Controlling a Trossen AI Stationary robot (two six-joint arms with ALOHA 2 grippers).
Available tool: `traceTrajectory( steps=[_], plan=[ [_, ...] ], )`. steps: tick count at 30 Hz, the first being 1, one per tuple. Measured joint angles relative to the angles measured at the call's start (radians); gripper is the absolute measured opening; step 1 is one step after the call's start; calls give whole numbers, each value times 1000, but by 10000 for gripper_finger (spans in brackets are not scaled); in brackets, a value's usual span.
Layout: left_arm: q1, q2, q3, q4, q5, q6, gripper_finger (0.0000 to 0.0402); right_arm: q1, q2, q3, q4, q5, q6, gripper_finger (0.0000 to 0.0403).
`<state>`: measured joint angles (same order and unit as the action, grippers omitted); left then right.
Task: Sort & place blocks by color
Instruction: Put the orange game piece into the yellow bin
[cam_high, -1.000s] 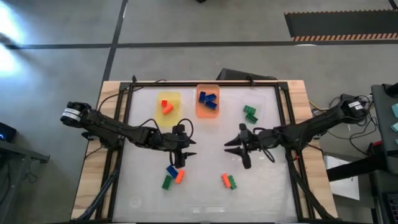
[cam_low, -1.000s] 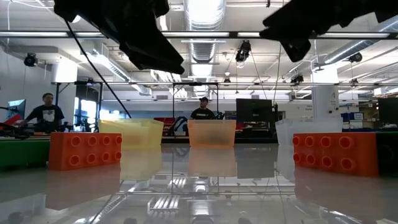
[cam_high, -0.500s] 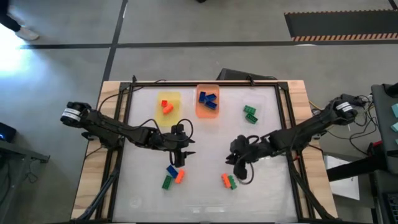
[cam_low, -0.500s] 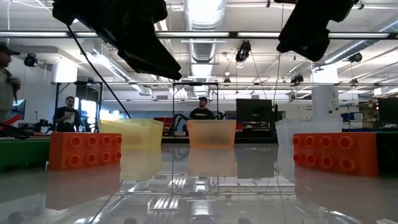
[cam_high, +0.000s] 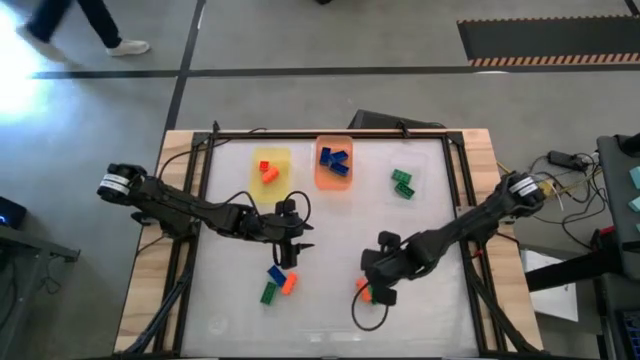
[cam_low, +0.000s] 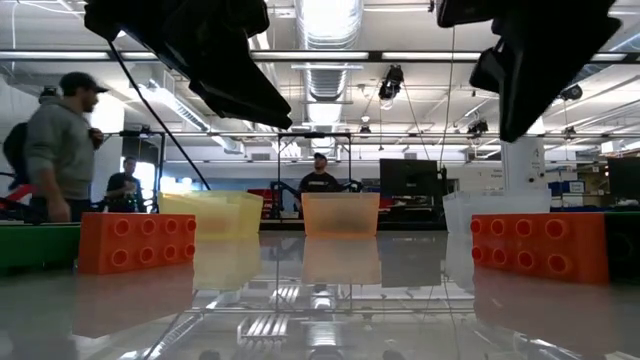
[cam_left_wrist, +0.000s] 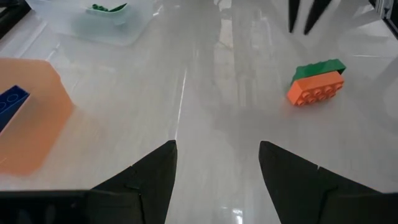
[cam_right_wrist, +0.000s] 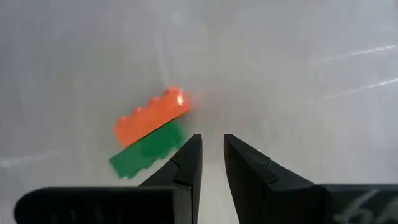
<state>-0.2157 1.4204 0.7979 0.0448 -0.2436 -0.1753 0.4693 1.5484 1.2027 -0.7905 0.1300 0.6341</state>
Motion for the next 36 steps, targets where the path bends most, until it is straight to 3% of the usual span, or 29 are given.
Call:
traceTrajectory(
  steps=[5,12,17,19,27,31,36],
  plan=[
    [0,0,-2,-1,0,-1,212,9,56,12,5,-81,-53,56],
    [0,0,0,-1,0,-3,212,20,99,6,3,-113,-70,56],
    [-7,0,10,-38,37,-136,212,20,103,6,12,-99,-83,54],
    [-18,0,25,-107,78,-212,212,20,103,6,17,-70,-99,53],
    [-139,0,154,-523,81,-475,212,20,95,6,19,63,-187,52],
    [-206,17,201,-564,82,-483,212,19,89,6,19,155,-228,52],
    [-258,67,190,-567,77,-433,212,19,88,6,24,196,-244,52]
  ],
)
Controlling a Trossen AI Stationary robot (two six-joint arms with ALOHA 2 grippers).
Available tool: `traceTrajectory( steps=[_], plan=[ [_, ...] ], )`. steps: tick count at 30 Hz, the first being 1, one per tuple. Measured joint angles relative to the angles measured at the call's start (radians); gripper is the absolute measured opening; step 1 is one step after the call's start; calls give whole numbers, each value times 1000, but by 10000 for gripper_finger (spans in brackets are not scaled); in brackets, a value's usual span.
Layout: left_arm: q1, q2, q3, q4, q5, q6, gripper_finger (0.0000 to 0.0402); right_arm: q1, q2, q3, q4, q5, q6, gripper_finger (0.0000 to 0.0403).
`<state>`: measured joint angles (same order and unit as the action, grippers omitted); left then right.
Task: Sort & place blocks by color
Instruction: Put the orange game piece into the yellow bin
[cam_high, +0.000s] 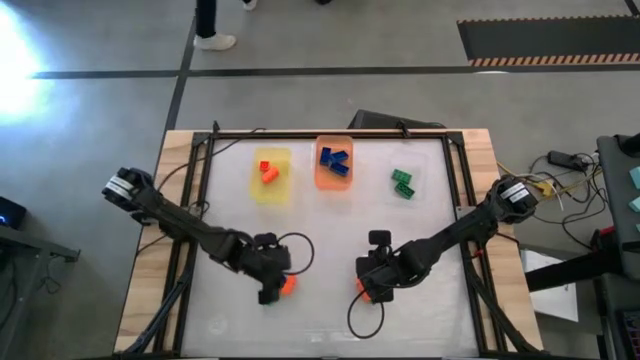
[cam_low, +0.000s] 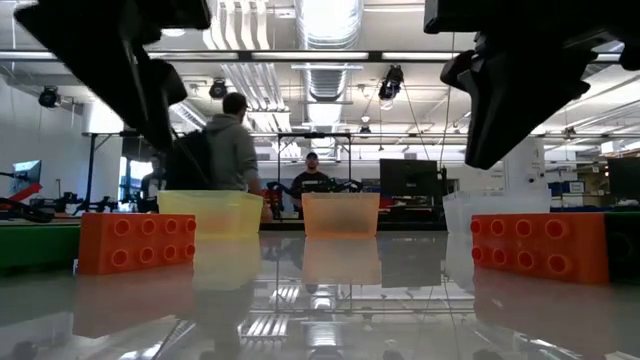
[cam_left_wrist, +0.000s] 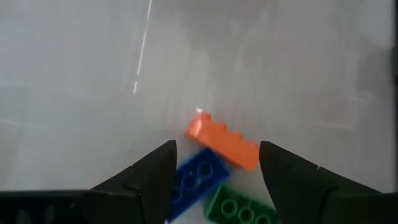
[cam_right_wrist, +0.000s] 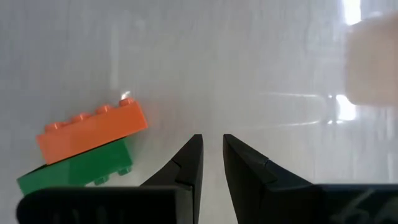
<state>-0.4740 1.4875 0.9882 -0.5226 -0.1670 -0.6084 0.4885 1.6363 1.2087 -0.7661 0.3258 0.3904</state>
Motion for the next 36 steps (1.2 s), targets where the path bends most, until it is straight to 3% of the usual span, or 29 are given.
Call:
traceTrajectory(
  steps=[7,13,27,36],
  plan=[
    [1,114,0,115,-17,-23,212,7,0,0,8,16,1,52],
    [11,178,0,119,-30,-154,212,28,0,-1,12,15,-1,52],
    [9,188,-7,112,-17,-326,212,61,1,-3,24,16,2,52],
    [9,232,-13,155,2,-325,211,61,1,-7,35,17,2,52]
  ],
)
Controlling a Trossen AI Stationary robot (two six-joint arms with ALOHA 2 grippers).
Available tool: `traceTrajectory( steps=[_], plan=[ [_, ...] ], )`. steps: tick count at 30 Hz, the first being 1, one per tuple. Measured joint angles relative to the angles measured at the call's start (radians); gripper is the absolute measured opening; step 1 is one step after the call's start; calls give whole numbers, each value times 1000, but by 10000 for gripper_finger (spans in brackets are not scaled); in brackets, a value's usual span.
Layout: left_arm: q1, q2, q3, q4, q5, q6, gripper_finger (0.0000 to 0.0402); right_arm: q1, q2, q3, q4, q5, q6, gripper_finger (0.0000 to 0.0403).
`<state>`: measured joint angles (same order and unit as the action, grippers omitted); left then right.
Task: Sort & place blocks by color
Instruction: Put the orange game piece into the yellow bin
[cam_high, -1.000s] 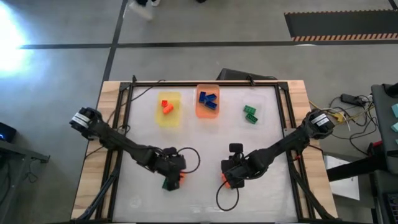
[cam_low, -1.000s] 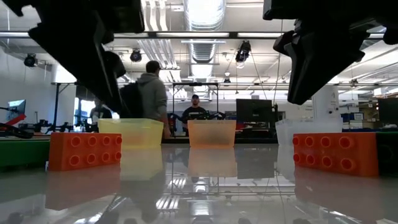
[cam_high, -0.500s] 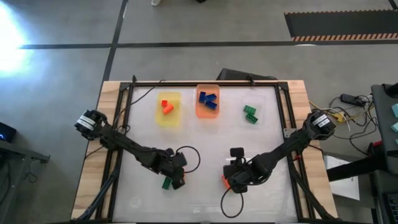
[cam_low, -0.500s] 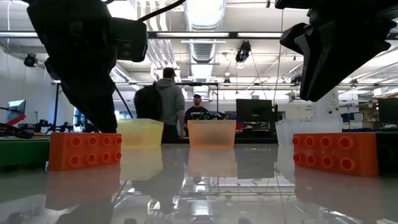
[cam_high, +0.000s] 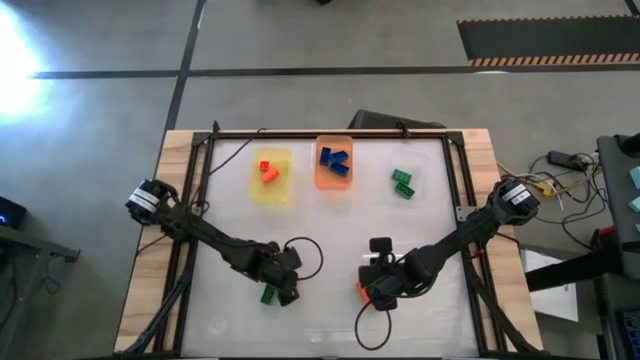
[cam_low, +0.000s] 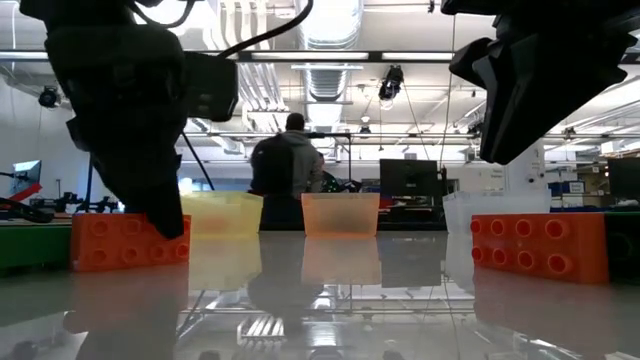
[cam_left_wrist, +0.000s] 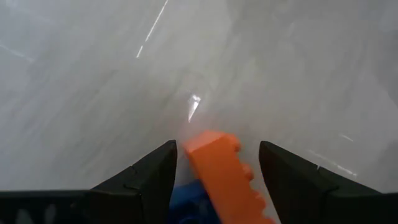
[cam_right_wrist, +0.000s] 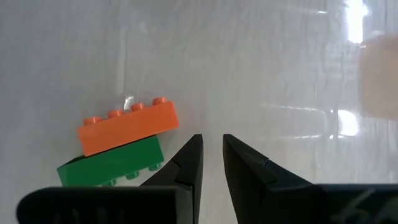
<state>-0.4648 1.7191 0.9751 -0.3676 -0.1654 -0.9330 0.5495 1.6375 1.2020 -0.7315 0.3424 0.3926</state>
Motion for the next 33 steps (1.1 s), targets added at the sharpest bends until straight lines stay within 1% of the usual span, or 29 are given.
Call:
traceTrajectory(
  steps=[2,4,8,11,13,16,18,22,26,29,33],
  plan=[
    [0,0,0,-7,0,4,205,0,0,-3,8,0,0,52],
    [0,1,0,-6,0,4,191,0,0,-7,11,0,0,52],
    [0,1,1,-6,0,4,141,0,0,-12,12,4,4,52],
    [0,1,1,-5,0,4,95,0,0,-17,13,31,4,52],
    [0,1,3,-6,0,4,79,0,0,-21,13,36,1,52],
    [1,-3,11,-6,-1,26,79,0,0,-30,12,61,-11,52],
    [7,-13,20,-5,-2,50,79,0,0,-37,14,95,-24,52],
    [24,-55,50,-6,-4,149,79,0,0,-50,27,158,-71,52],
    [53,-130,74,-9,3,277,83,-12,-24,-56,74,164,-134,52],
    [93,-205,73,-17,12,341,84,-20,-59,-67,120,170,-177,52],
    [165,-299,67,-85,11,417,86,-20,-120,-100,177,207,-216,52]
  ],
)
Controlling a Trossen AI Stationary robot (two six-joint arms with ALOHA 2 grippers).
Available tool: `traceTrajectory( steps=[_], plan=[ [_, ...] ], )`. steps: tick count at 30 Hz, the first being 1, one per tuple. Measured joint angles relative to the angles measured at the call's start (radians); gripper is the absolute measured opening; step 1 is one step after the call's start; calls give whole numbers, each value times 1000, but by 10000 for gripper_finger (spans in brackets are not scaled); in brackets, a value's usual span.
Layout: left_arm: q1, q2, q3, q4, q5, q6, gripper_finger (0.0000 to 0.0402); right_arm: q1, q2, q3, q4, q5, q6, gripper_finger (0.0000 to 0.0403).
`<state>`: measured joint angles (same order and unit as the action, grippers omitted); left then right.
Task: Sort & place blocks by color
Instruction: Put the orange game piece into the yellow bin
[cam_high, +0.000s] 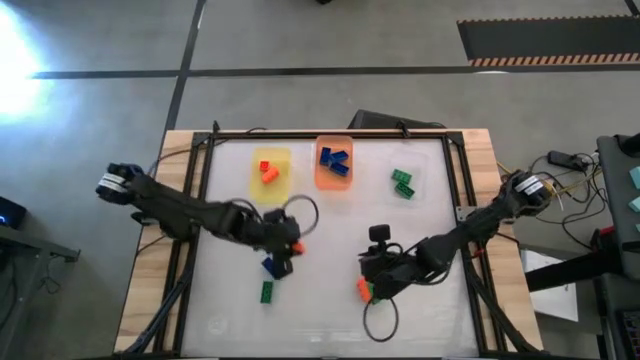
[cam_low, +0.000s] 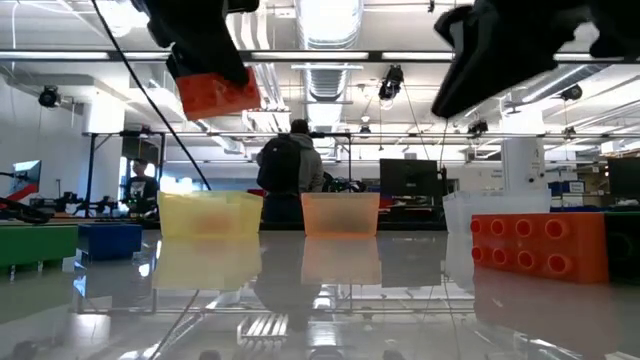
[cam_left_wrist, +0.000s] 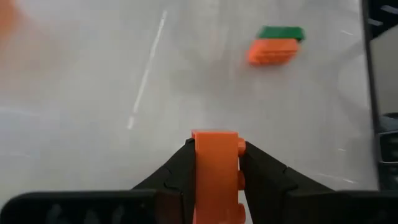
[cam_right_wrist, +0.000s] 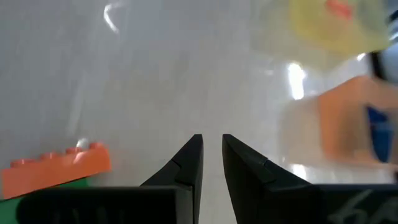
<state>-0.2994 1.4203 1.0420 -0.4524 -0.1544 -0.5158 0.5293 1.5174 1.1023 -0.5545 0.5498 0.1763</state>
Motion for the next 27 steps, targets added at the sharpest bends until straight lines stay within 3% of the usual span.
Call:
traceTrajectory(
  steps=[6,13,22,27],
  plan=[
    [157,-85,-1,-83,-1,113,87,0,-130,-96,164,20,-94,52],
    [405,-99,-3,-125,0,232,88,0,-291,-254,359,20,-195,52],
    [725,-51,-6,-133,0,266,88,-35,-461,-340,389,27,-201,52],
    [837,20,-6,-117,0,253,88,-46,-495,-340,385,28,-245,52]
  ],
)
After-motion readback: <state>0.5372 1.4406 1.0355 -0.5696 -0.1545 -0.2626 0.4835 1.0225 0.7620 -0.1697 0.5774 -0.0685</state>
